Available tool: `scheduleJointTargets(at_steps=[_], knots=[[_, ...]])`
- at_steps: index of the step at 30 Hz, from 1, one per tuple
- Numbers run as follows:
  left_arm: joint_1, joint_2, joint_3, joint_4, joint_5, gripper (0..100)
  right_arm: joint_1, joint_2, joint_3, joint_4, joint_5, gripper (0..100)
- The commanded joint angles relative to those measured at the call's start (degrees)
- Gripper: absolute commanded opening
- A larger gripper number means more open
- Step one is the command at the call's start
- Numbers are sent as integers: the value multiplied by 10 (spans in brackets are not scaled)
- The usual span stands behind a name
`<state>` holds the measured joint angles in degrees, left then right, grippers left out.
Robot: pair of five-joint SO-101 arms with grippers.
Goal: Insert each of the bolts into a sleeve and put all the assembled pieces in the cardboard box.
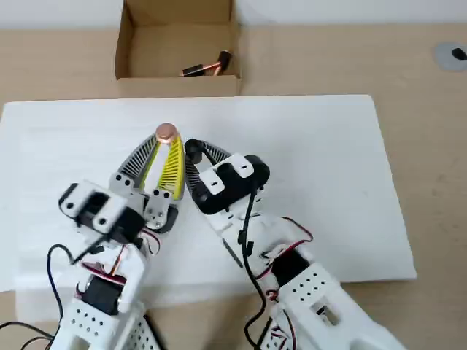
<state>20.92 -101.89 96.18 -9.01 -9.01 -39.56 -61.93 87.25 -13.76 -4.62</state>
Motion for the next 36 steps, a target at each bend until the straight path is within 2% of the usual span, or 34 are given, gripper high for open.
scheduleJointTargets(at_steps=[1, 7, 13, 17, 24, 30, 36], knots=[[-4, -3, -31, -18, 18, 7, -6, -14, -1, -1, -4, 9], [12, -5, -28, -20, 18, 7, -8, -13, -1, 0, -3, 9], [18, -28, -44, -133, 12, 6, -8, -13, 1, 1, -3, 9], [21, -27, -52, -197, -25, 6, -8, -14, 17, 1, -3, 9], [26, -26, -23, -155, -11, 6, -8, -14, 18, 0, -3, 9], [55, -26, -24, -51, 43, 6, -8, -14, 17, 0, -2, 9], [55, -26, -24, -46, 51, 6, -7, -14, 17, 0, -2, 9]])
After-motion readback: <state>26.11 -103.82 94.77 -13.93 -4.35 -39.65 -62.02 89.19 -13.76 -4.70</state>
